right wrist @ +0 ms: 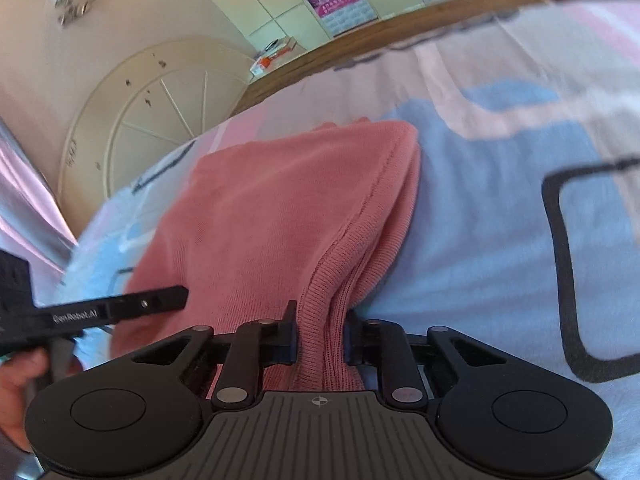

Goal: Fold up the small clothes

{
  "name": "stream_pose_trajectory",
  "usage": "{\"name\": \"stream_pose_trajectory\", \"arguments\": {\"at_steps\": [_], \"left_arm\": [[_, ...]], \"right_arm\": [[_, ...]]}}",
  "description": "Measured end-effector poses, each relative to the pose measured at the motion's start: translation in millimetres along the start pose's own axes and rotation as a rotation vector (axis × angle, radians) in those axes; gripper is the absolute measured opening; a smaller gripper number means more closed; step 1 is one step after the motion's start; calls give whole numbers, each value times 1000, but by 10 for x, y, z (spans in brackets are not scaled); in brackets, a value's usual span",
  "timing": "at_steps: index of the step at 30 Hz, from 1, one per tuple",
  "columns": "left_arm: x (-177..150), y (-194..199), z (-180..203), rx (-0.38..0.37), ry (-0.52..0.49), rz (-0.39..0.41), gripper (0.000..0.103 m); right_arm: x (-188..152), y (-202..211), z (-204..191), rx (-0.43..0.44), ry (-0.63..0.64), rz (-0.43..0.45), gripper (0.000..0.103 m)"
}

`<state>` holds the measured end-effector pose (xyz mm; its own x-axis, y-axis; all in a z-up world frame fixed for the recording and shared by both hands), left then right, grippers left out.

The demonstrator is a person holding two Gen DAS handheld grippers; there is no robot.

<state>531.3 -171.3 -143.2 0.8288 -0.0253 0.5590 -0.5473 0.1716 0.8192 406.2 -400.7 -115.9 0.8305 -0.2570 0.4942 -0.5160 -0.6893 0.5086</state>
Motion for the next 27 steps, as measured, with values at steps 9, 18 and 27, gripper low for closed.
{"name": "stream_pose_trajectory", "arguments": {"at_steps": [9,18,27], "left_arm": [[63,444,-123,-67,-64,118,31],[71,985,-1067,-65,-48,181,31],[-157,1208,-2373,-8,47,159,31]], "right_arm": [[23,121,-573,-87,126,76,17],[-34,-407,-1596,-74,219,72,17],[-296,-1529,-2419,15,245,-5,17]]}}
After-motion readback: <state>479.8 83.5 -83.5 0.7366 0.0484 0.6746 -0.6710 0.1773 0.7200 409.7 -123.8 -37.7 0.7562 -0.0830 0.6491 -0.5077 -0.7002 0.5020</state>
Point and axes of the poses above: each gripper's, at about its wrist camera, not at the fingertips, and y roughly against the way its jaws point, z to its right, x to its top, the point moved 4 cm from there along -y, roughly the way its jaws point, and after that the axes turned 13 degrees about x, right-handed, at the moved point
